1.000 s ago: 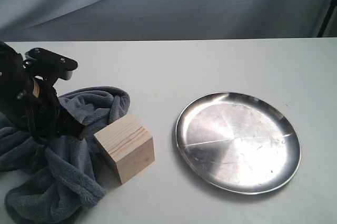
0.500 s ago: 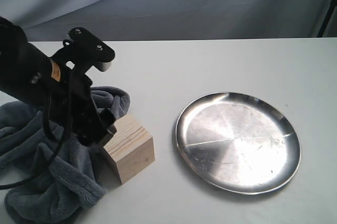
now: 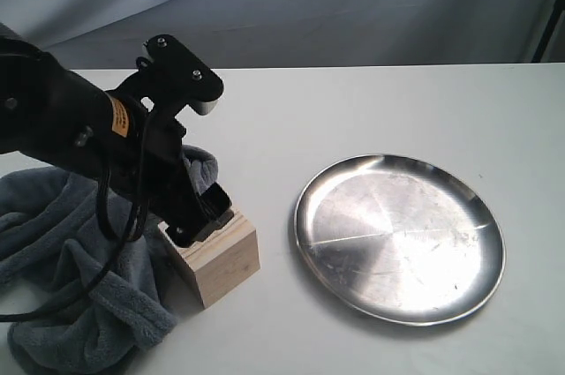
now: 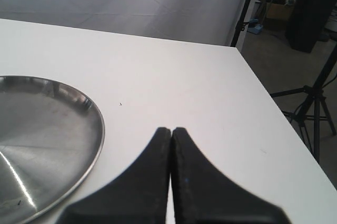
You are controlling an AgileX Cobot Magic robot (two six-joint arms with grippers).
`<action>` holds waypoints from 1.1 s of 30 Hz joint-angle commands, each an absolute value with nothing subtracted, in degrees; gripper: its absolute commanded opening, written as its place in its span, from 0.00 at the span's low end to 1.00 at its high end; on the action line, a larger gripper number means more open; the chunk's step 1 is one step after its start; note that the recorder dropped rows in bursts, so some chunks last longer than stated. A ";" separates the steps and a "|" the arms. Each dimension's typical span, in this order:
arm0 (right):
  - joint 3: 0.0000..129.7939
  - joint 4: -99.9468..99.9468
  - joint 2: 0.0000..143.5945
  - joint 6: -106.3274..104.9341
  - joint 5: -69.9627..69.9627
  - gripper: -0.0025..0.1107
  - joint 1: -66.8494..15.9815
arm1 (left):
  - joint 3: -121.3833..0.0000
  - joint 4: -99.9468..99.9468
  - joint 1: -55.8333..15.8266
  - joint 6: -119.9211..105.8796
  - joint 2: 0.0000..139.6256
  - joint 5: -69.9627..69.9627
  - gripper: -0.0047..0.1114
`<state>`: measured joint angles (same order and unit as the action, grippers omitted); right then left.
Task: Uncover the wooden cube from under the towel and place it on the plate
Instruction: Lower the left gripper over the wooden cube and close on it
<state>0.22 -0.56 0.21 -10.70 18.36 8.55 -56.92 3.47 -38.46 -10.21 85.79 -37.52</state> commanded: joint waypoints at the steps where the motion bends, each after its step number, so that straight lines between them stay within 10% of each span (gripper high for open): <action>1: 0.00 0.00 0.00 -10.51 18.33 0.02 8.52 | -57.29 3.61 -38.80 -8.85 87.45 -31.67 0.94; 33: 0.00 0.00 0.00 -10.51 18.33 0.02 8.52 | -57.29 6.61 -38.80 -9.01 100.43 -28.56 0.94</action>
<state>0.22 -0.56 0.21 -10.70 18.36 8.55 -56.92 6.39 -38.46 -9.69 99.52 -29.55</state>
